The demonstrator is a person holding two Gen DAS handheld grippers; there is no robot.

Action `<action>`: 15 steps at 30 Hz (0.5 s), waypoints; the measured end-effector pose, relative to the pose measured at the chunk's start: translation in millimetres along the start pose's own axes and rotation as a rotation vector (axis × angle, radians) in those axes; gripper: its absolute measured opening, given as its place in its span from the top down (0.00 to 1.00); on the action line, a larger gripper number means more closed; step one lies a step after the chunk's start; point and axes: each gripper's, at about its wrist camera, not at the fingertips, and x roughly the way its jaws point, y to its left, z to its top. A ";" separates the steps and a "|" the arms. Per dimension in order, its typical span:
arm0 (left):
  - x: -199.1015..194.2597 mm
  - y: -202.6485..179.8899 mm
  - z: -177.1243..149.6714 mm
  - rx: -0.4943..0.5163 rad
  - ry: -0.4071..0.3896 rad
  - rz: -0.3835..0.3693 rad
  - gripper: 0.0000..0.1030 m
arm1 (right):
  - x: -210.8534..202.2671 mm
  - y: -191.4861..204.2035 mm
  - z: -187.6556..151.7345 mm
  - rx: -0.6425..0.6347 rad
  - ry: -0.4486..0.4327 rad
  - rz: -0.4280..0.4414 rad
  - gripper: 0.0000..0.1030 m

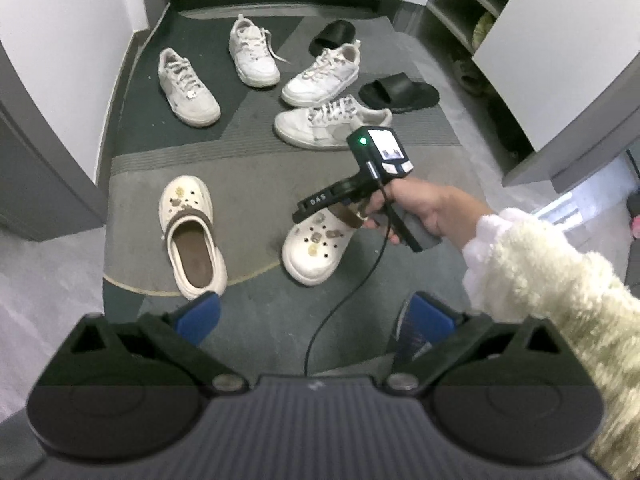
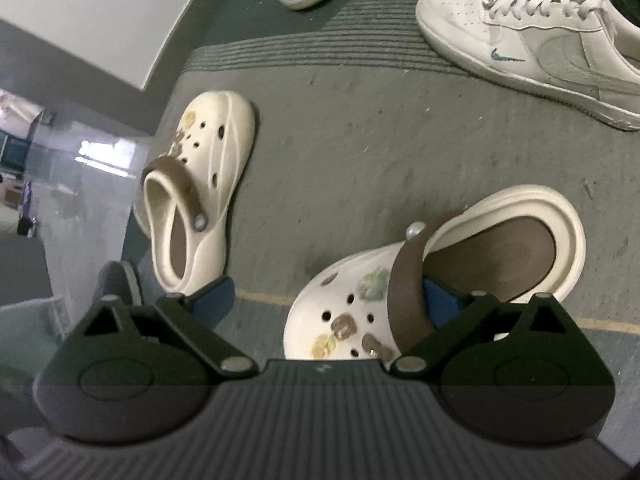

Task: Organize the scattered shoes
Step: 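Grasp the cream clog by its brown strap with the right gripper, then lift the cream clog by its strap with the right gripper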

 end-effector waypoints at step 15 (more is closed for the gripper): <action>1.6 -6.9 0.5 0.007 0.002 -0.013 0.01 | 23.6 -8.2 -12.0 -0.039 0.071 -0.137 0.11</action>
